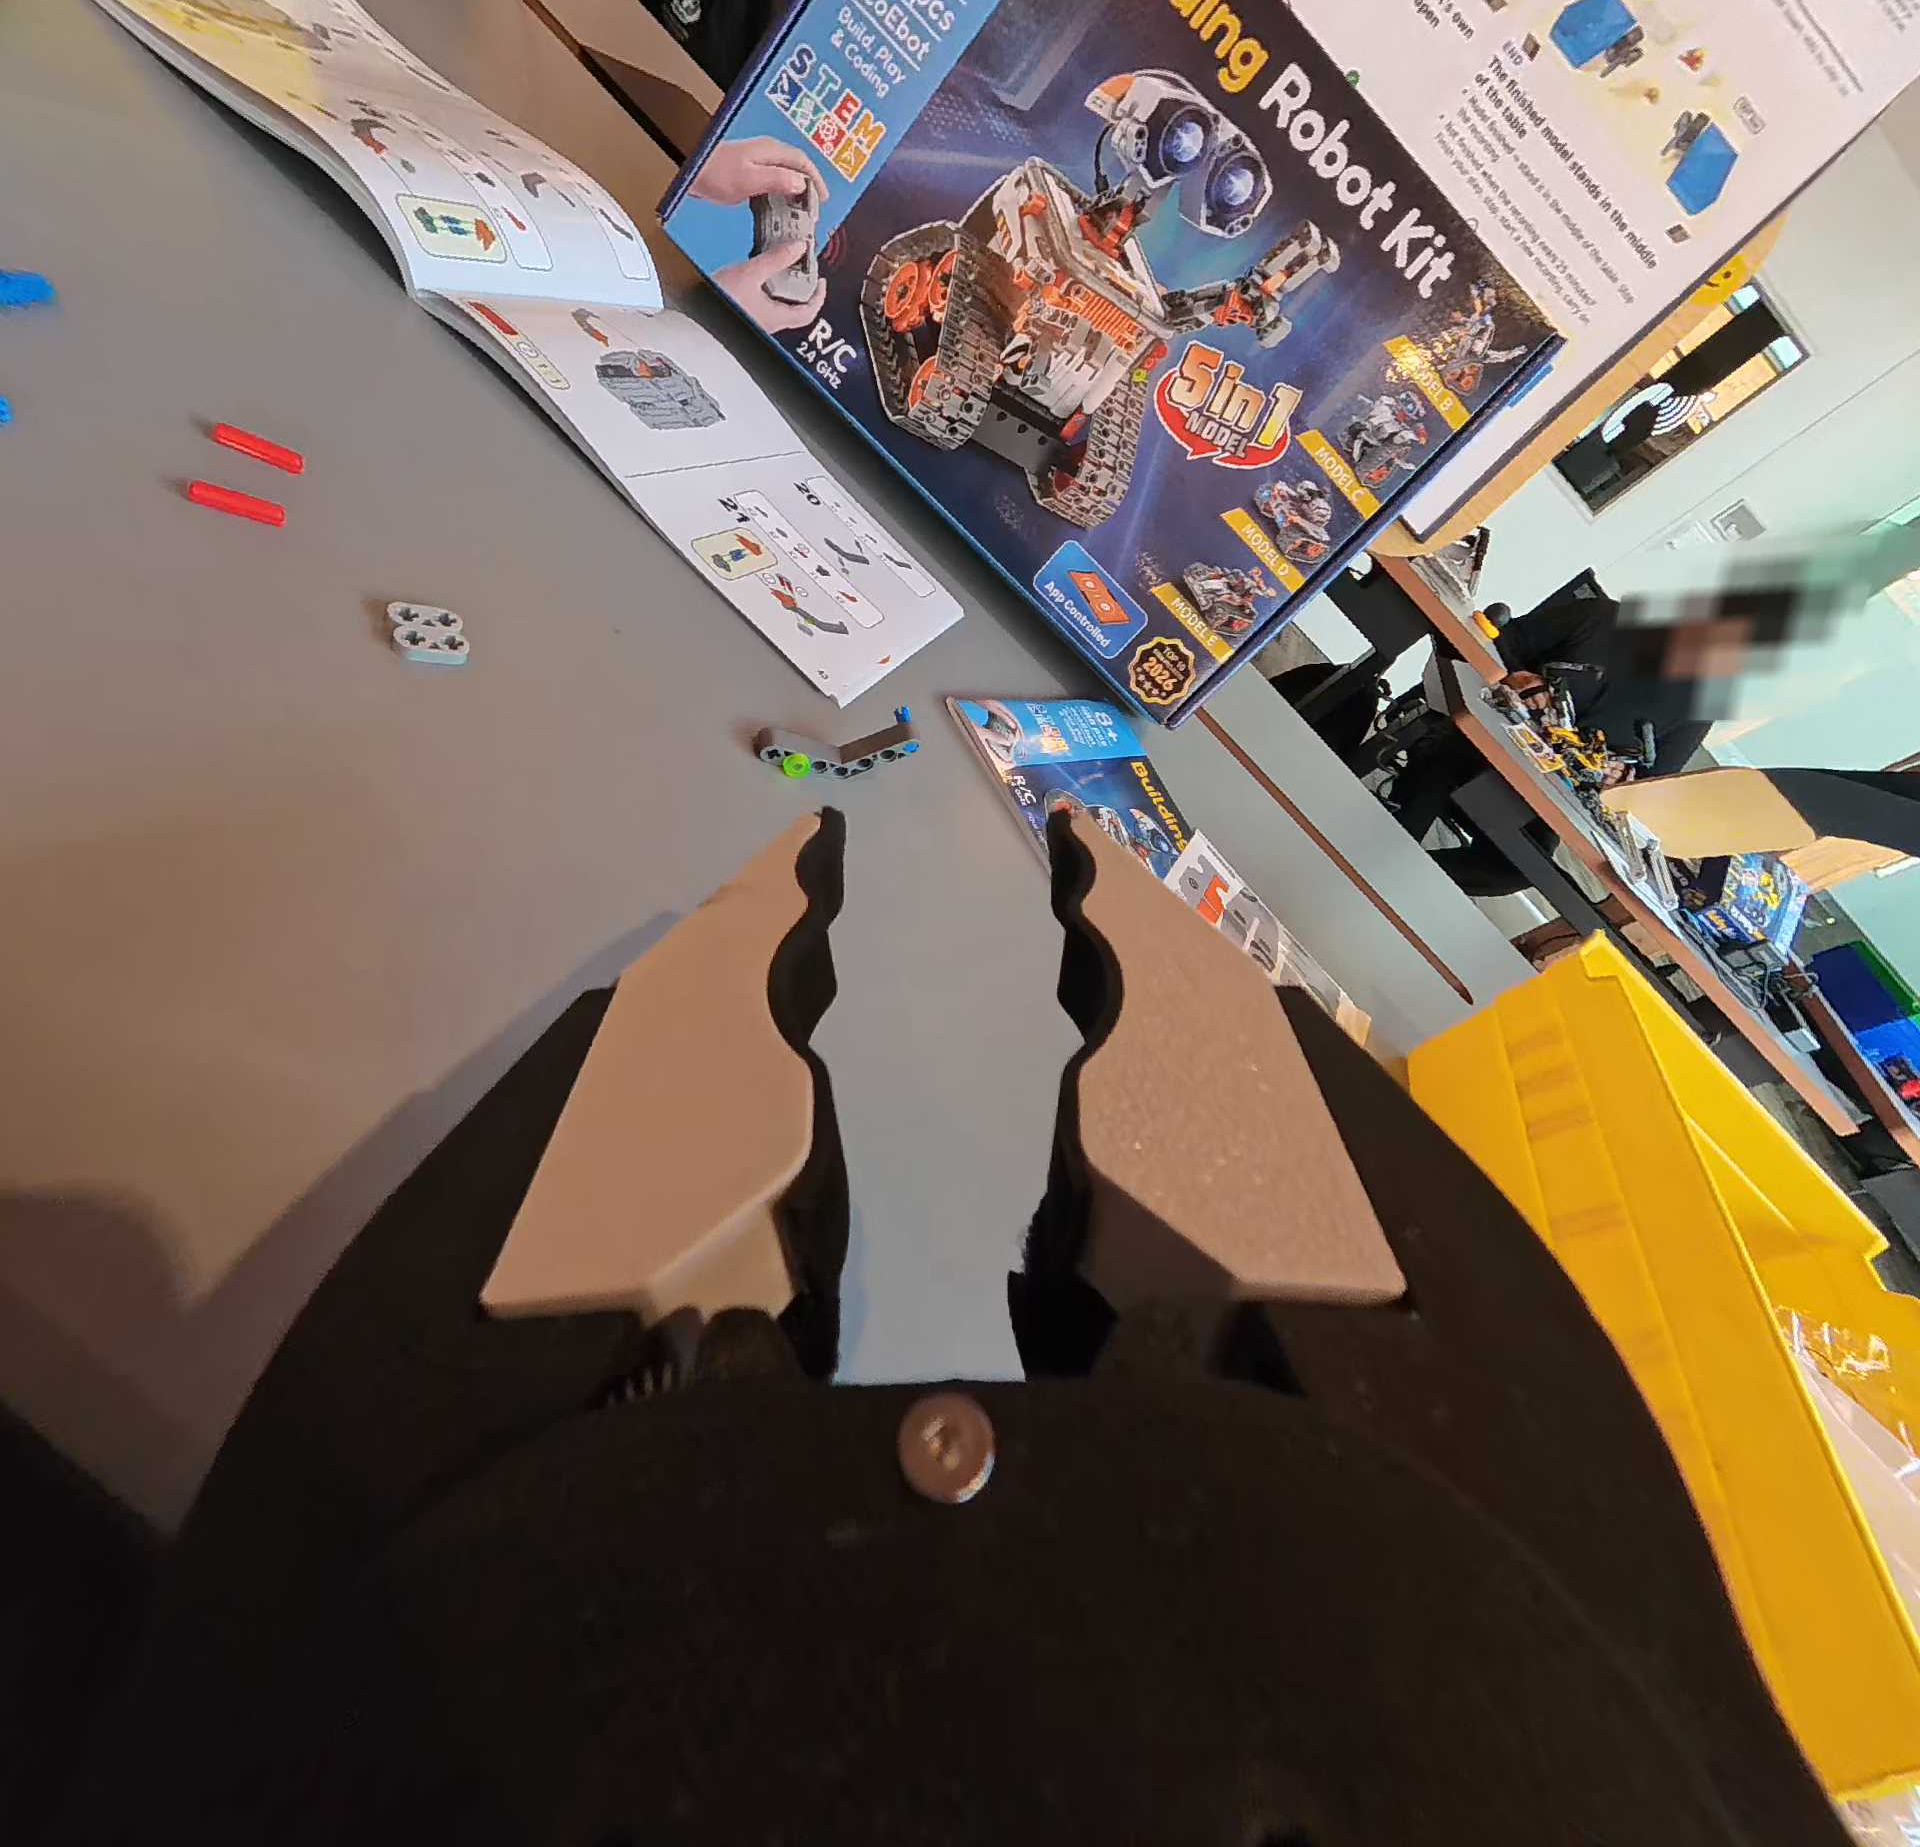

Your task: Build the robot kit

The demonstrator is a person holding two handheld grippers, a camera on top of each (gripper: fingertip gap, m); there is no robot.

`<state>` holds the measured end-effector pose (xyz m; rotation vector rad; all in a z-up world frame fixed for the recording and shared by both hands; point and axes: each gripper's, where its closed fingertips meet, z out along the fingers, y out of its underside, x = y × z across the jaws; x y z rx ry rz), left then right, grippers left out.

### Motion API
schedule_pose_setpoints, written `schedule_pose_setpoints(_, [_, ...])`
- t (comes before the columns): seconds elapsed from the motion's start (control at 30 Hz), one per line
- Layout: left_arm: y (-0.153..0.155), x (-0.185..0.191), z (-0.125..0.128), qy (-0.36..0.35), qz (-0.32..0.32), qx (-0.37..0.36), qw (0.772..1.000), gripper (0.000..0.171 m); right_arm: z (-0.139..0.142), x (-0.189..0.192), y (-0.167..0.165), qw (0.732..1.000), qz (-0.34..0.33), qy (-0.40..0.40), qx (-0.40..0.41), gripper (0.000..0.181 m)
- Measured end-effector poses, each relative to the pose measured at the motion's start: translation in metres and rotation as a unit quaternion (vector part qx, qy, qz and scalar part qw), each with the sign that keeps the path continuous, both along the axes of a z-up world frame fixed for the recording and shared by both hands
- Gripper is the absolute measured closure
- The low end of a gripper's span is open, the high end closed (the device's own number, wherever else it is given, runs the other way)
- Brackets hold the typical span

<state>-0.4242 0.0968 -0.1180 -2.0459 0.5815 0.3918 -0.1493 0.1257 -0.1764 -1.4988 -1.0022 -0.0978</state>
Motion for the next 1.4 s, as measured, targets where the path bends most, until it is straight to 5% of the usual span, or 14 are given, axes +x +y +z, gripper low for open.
schedule_pose_setpoints(0.37, [-0.002, -0.003, -0.003, -0.001, 0.001, -0.007, 1.000, 0.118, -0.003, 0.002, 0.006, 1.000, -0.019, -0.010, -0.003, 0.141])
schedule_pose_setpoints(0.53, [-0.012, -0.003, 0.006, -0.052, -0.015, 0.008, 0.998, 0.118, 0.033, 0.006, 0.017, 0.987, -0.159, -0.028, -0.004, 0.140])
schedule_pose_setpoints(0.73, [-0.035, -0.023, 0.038, -0.161, -0.028, 0.056, 0.985, 0.113, 0.070, -0.038, 0.012, 0.983, -0.180, -0.033, 0.004, 0.133])
schedule_pose_setpoints(1.03, [-0.061, -0.069, 0.097, -0.219, -0.020, 0.160, 0.962, 0.095, 0.044, -0.056, 0.018, 0.984, -0.169, -0.052, -0.035, 0.131])
schedule_pose_setpoints(1.17, [-0.066, -0.079, 0.116, -0.258, -0.031, 0.212, 0.942, 0.081, 0.040, -0.046, 0.021, 0.986, -0.154, 0.016, -0.056, 0.125])
schedule_pose_setpoints(1.4, [-0.064, -0.103, 0.115, -0.302, -0.062, 0.247, 0.919, 0.041, 0.073, -0.008, 0.044, 0.959, -0.065, 0.263, -0.086, 0.093])
